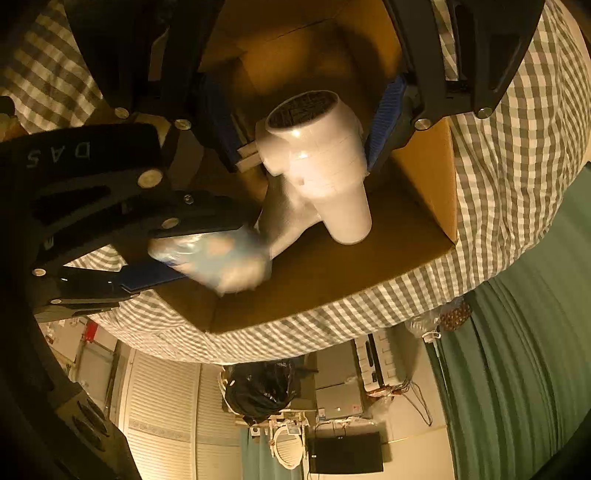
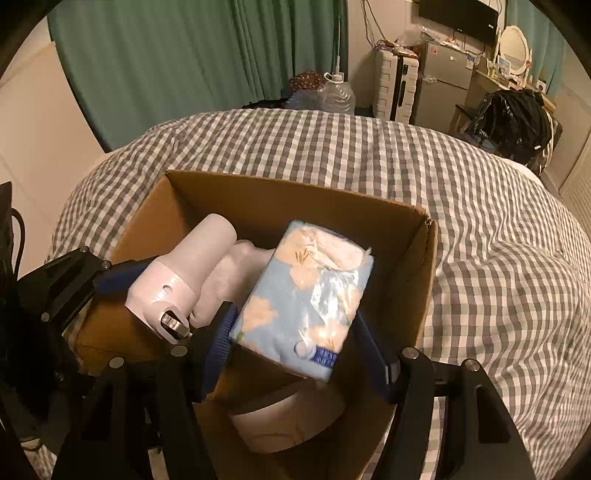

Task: Organize objects
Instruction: 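Carry dryer and tissue pack over the box and release both into it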

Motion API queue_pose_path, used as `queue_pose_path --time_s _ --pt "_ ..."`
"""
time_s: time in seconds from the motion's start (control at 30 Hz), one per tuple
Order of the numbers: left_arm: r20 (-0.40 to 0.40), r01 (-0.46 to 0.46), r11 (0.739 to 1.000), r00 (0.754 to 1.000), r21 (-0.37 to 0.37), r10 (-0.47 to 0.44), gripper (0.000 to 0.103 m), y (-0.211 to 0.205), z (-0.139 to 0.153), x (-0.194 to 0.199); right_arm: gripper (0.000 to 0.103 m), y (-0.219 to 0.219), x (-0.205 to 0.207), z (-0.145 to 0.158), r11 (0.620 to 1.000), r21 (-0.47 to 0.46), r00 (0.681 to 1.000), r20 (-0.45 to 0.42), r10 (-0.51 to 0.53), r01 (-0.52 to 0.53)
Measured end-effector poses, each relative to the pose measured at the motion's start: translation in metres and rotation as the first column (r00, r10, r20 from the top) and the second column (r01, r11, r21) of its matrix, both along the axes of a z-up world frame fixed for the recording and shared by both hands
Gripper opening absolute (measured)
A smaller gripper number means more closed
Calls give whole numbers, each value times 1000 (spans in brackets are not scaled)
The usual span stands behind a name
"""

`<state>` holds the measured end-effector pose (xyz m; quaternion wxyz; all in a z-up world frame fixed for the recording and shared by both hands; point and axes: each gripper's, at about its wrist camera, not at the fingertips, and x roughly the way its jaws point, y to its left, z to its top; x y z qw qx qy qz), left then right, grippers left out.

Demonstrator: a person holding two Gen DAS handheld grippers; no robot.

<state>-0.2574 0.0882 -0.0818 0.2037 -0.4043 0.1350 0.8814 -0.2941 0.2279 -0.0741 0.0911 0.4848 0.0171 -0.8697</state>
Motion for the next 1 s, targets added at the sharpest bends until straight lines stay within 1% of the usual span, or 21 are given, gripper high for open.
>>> queue_pose_path --time_s 0.03,0.07,0.1,0.13,0.17,0.27,0.33,0.37,0.43,0.53,0.67,0.77,0.87,1.0 --pt "-19 -3 1000 1000 -4 3 93 0 4 3 72 0 1 2 1000 2 1000 -8 -1 1" --pt "-44 -9 1000 999 -8 9 97 0 9 6 76 -1 3 5 1000 8 1000 -18 -5 5" --pt "-69 -15 1000 997 -10 14 97 1 14 8 82 -3 3 10 1000 15 1000 -27 -9 9" --pt "-83 -12 1000 996 -14 11 98 2 20 8 85 -3 6 15 1000 26 999 -43 -16 17" --pt "-89 -12 1000 996 -18 10 99 3 24 9 85 -4 5 20 999 31 998 -53 -20 22" --pt "-109 -33 999 994 -19 30 100 2 42 13 90 -1 9 38 998 33 995 -83 -56 59" --pt "-128 -50 999 991 -7 48 100 0 60 16 94 5 14 52 996 16 991 -106 -84 87" --pt "-140 -57 998 988 2 57 100 -5 67 22 94 7 19 63 995 -1 987 -128 -97 97" --pt "-164 -71 997 984 22 74 100 -11 87 34 99 9 27 85 994 -33 979 -170 -113 109" --pt "-198 -98 995 975 34 103 101 -20 116 50 101 11 46 125 989 -47 960 -240 -146 139" --pt "-242 -130 991 961 44 136 102 -32 158 71 101 6 73 173 986 -56 938 -304 -164 154" --pt "-259 -148 988 953 48 156 102 -41 185 89 101 3 105 206 987 -31 919 -360 -158 158" --pt "-278 -159 985 945 68 172 103 -48 212 113 101 -3 135 233 987 0 904 -402 -147 160" --pt "-334 -163 982 924 99 187 103 -55 245 145 102 -9 178 262 988 28 883 -454 -120 149"
